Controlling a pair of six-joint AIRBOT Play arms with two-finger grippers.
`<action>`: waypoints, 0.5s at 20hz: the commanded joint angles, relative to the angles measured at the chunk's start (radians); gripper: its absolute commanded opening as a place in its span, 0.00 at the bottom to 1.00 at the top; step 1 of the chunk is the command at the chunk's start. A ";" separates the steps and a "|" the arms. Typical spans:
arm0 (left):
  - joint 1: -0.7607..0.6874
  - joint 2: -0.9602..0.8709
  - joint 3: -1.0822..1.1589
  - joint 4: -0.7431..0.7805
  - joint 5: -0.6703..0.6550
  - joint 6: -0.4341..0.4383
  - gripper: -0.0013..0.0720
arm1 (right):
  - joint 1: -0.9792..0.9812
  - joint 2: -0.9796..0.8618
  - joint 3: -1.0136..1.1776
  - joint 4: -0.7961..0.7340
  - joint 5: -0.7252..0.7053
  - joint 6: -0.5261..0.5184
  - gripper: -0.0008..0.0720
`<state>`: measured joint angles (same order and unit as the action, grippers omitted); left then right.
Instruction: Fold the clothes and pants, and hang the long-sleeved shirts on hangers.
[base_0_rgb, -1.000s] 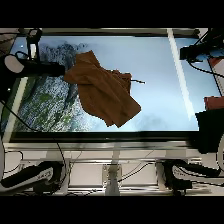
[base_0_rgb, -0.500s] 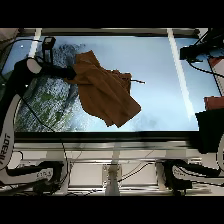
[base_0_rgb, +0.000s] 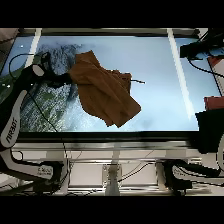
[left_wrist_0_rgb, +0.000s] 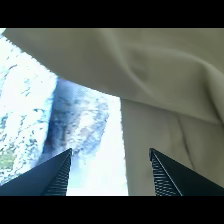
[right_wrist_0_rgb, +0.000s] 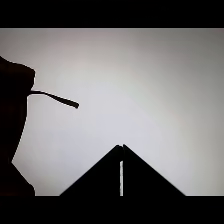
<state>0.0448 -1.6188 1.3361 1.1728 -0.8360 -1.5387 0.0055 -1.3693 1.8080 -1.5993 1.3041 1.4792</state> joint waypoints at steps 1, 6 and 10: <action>0.052 -0.049 0.000 -0.105 0.030 -0.024 0.93 | 0.001 0.001 0.001 0.019 -0.038 0.000 0.05; 0.048 -0.108 0.000 -0.185 0.193 -0.025 0.97 | 0.002 0.001 0.001 0.052 -0.048 0.000 0.05; 0.041 -0.156 0.002 -0.218 0.272 -0.024 0.97 | 0.002 0.001 0.001 0.095 -0.050 0.000 0.05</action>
<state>0.0891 -1.7420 1.3361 0.9886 -0.6403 -1.5635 0.0059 -1.3693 1.8080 -1.5391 1.2602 1.4792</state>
